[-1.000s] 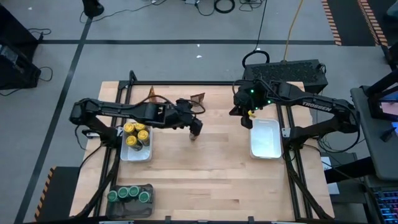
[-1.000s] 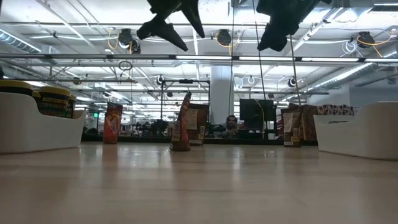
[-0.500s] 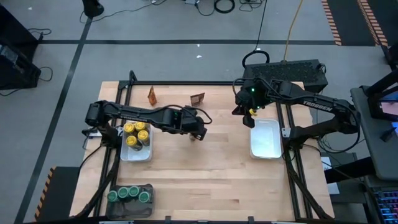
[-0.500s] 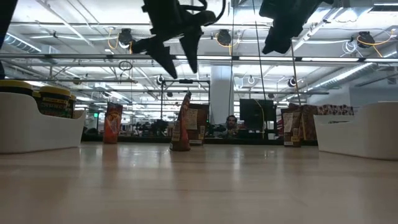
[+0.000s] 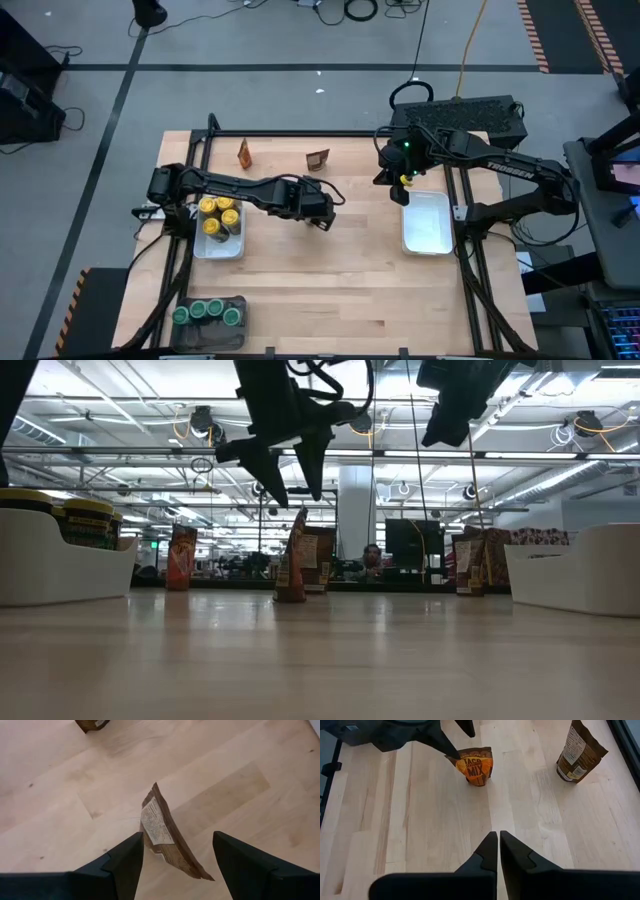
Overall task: Sort spices by type
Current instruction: Put the bottom orange seasoning bag into the right white bin
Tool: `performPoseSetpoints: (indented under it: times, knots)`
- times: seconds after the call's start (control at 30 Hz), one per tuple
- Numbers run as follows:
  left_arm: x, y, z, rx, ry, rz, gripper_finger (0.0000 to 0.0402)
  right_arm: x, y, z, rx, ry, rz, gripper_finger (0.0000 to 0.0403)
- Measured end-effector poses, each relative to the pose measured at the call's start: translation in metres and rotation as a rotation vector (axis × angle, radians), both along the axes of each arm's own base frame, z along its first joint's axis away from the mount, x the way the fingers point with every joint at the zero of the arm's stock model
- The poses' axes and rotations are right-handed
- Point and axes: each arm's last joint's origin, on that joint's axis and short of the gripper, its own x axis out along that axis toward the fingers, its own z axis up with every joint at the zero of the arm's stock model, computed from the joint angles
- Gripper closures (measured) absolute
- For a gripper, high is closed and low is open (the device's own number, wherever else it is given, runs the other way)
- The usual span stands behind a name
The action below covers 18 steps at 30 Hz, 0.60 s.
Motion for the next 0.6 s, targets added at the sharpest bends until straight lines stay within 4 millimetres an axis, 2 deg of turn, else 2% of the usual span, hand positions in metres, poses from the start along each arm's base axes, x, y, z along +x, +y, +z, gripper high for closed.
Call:
performPoseSetpoints:
  times: [0.23,0.4,0.6]
  knots:
    - [-0.004,0.002,-0.011,0.001,0.032,0.008,0.0160,0.000,0.000,0.000,0.007,0.001,-0.008,0.0403]
    - [-0.007,0.003,-0.027,-0.015,0.039,0.005,0.0160,0.000,0.000,0.000,0.006,-0.005,-0.009,0.0403]
    - [-0.006,0.002,-0.029,-0.018,0.029,0.000,0.0160,0.000,0.000,0.000,0.006,-0.005,-0.008,0.0403]
